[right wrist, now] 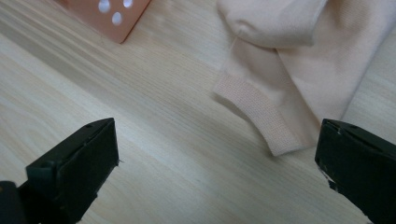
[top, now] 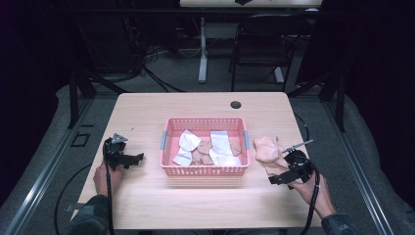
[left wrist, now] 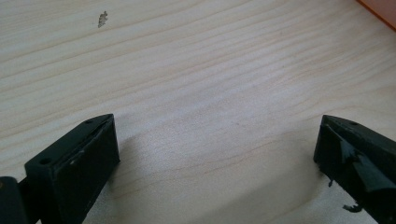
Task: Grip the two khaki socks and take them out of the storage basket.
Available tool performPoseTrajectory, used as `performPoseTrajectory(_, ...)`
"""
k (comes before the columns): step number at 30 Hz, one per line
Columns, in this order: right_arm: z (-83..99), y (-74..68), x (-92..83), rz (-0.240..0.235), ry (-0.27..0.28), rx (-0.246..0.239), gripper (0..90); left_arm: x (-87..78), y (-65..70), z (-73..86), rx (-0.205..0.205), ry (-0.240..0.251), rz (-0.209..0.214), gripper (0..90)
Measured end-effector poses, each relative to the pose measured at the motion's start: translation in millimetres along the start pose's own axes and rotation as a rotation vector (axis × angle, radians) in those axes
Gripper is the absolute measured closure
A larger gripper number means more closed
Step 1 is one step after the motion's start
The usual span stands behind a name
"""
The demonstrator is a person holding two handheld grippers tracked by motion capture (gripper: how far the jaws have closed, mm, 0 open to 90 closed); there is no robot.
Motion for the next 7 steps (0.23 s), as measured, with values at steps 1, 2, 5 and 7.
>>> performPoseTrajectory(1, 0.5, 1.3, -0.6, 0.001, -0.008, -0.004, 0.0, 0.0, 0.0, 0.0, 0.000, 0.000, 0.000, 0.0)
performPoseTrajectory(2, -0.5, 1.9, -0.6, -0.003, 0.006, 0.004, 0.0, 0.0, 0.0, 0.0, 0.001, 0.000, 0.000, 0.0)
performPoseTrajectory(5, 0.3, 7.4, -3.1, 0.003, 0.003, 0.009, 0.0, 0.0, 0.0, 0.0, 0.001, -0.001, 0.000, 0.0)
performPoseTrajectory(7, -0.1, 9.4, -4.8, 0.002, 0.024, 0.032, 0.0, 0.0, 0.0, 0.0, 0.000, 0.000, 0.000, 0.0)
Point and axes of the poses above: each handheld gripper's, and its own axes: x roughly forward along the jaws, z roughly out of its underside, y roughly to its right, the point moved 8 cm from there along x, roughly forward along the jaws, and after that the axes turned 2 degrees about -x, right-handed, at the moved point
